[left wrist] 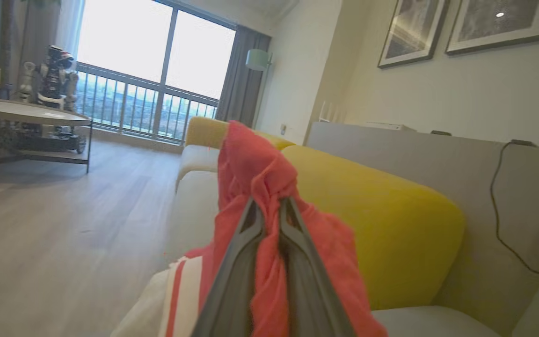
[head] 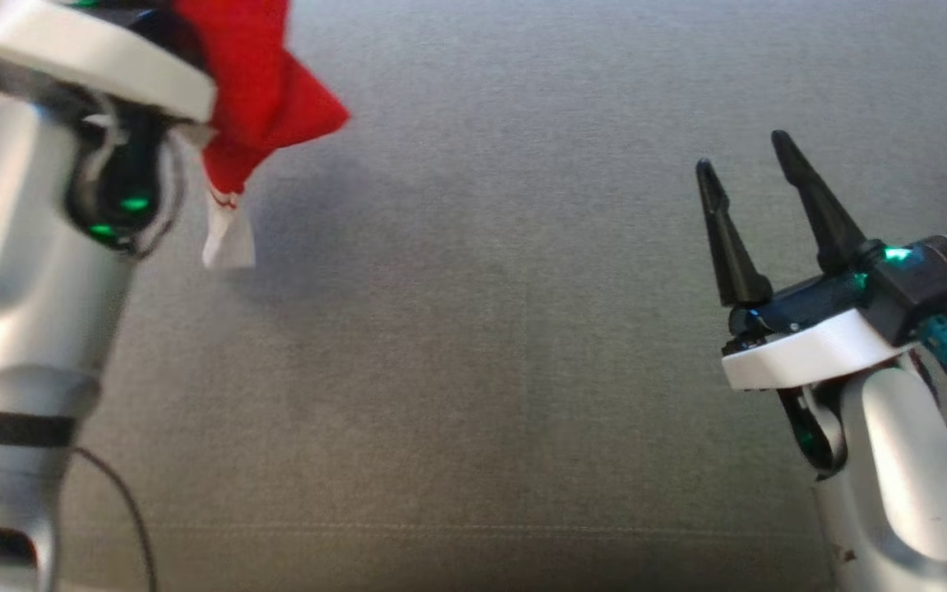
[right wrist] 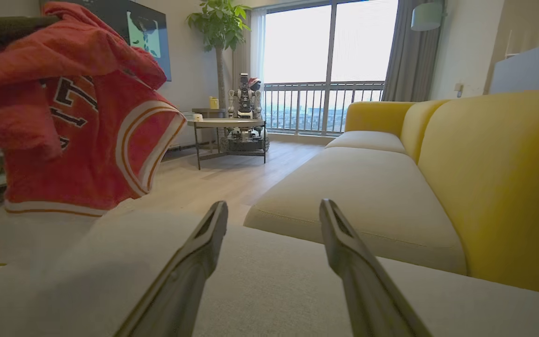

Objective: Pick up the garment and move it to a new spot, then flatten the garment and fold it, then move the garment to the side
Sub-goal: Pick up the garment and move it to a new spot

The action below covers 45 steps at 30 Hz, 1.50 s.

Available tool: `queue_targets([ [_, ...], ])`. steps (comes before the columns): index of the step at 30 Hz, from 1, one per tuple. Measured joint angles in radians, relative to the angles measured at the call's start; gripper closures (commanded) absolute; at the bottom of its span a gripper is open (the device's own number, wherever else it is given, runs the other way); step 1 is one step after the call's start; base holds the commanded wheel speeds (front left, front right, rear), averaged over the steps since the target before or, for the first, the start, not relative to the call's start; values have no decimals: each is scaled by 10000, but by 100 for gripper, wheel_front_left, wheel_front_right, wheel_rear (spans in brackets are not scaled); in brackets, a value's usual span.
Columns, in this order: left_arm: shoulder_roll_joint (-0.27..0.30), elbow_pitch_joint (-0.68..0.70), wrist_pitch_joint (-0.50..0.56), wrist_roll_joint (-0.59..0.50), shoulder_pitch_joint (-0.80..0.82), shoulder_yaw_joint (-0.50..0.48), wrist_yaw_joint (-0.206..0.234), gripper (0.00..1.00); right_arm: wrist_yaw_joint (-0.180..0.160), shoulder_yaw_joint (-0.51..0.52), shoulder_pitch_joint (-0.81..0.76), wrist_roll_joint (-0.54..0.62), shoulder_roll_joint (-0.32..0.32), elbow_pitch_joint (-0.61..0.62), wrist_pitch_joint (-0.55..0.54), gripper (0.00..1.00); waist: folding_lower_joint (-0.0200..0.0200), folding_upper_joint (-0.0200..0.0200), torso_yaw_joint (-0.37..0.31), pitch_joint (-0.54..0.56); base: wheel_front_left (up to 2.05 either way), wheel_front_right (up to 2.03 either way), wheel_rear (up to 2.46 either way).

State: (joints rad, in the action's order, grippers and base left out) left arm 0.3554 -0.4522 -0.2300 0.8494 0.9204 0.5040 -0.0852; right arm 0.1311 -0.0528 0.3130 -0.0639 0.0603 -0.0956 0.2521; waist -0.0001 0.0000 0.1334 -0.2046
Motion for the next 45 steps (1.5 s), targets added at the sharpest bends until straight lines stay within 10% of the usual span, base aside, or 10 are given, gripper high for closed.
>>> queue_targets([
  [7,-1154,1954,360,-125,-349,863,1039,100,0,341,44,-265,-8,372,6,0,1,0,-953,-109,0,0,0],
  [18,-2773,385,-96,-984,-1020,2048,1745,100,0,456,156,-947,-25,859,35,0,1,0,-2881,-499,0,0,0],
  [22,-2964,-418,-150,-1260,-1038,2522,1639,0,0,472,237,-1049,-27,959,36,0,2,0,-3495,-689,0,0,0],
  [29,-3078,-930,-192,-1444,-1345,3020,1189,0,0,780,216,-1014,-29,1014,35,0,2,0,-3639,-744,0,0,0],
  [45,-1701,1860,-267,-3463,-3999,-280,1356,0,0,454,-520,-234,-38,439,35,0,0,0,-1825,242,0,0,0],
])
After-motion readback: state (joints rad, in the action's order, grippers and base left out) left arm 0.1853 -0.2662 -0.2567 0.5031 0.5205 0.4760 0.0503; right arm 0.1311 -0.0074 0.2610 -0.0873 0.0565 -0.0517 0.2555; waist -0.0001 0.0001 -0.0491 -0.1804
